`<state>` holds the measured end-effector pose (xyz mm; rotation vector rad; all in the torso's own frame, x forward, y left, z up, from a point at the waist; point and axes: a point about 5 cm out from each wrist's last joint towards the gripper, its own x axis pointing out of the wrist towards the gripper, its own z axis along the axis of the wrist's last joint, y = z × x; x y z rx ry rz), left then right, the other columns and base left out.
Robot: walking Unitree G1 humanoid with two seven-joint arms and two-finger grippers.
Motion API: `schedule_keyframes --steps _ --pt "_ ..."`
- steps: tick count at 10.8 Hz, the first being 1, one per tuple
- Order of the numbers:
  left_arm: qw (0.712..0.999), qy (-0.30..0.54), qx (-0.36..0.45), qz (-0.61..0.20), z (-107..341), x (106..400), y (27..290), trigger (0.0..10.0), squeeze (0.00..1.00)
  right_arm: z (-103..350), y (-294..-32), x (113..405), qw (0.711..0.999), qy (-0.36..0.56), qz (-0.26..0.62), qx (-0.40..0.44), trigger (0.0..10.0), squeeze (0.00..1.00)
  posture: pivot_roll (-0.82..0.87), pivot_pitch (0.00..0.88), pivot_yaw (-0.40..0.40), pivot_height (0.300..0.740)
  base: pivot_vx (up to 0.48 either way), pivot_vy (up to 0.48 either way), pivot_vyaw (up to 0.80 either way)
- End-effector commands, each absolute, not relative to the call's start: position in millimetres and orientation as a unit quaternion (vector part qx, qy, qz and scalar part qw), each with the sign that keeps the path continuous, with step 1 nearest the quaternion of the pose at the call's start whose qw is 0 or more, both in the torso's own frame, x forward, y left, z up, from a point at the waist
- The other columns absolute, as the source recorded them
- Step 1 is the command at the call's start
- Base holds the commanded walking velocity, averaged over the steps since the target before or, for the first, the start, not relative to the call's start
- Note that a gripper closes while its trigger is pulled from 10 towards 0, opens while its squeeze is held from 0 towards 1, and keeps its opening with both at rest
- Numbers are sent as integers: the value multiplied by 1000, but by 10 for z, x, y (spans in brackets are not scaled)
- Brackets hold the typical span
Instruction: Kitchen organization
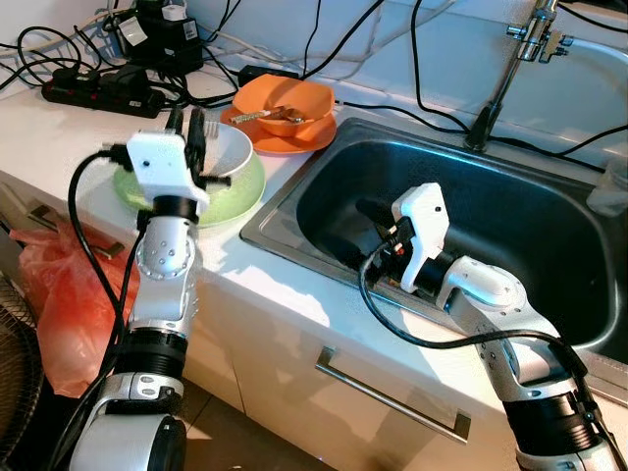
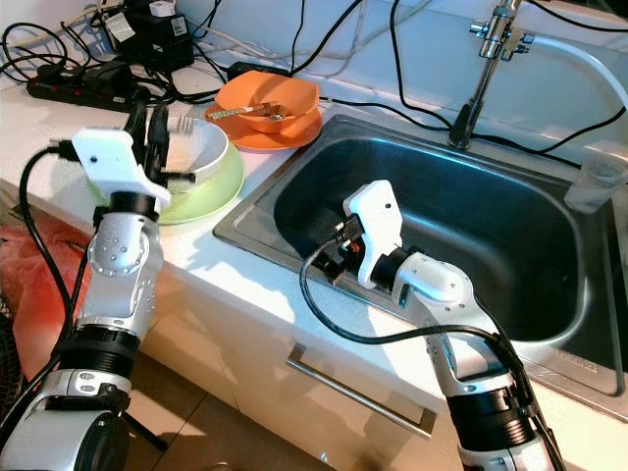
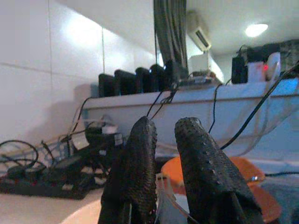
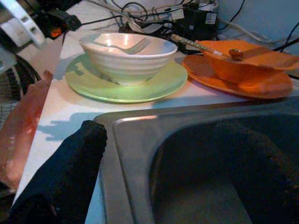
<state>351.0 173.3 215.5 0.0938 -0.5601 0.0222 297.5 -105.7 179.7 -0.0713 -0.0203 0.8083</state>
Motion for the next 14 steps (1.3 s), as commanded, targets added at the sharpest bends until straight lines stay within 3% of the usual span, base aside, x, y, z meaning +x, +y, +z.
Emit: schedule_keyframes --steps 1,4,5,7,9,14 --pt "953 -299 44 -3 2312 3519 1657 0 0 1849 -1121 3026 928 -25 371 -37 10000 0 -43 0 1 740 0 0 0" --pt "948 -314 12 -54 2499 3530 1461 0 0 1897 -1228 3151 951 -47 302 -42 10000 0 -41 0 21 740 0 0 0" --pt "953 -285 -37 -95 2517 3567 1322 0 0 1889 -1295 3190 960 -51 273 -46 10000 0 -41 0 26 740 0 0 0" --pt "948 -276 -53 -151 2541 3555 1129 0 0 1885 -1340 3218 965 -57 250 -50 10000 0 -42 0 36 740 0 0 0" --pt "942 -199 -110 -246 2462 3537 850 0 0 1896 -1423 3256 971 -64 223 -59 10000 0 -38 0 40 740 0 0 0" --pt "919 -135 -148 -339 2342 3452 554 0 0 1826 -1406 3206 962 -52 255 -80 10000 0 -42 0 56 740 0 0 0"
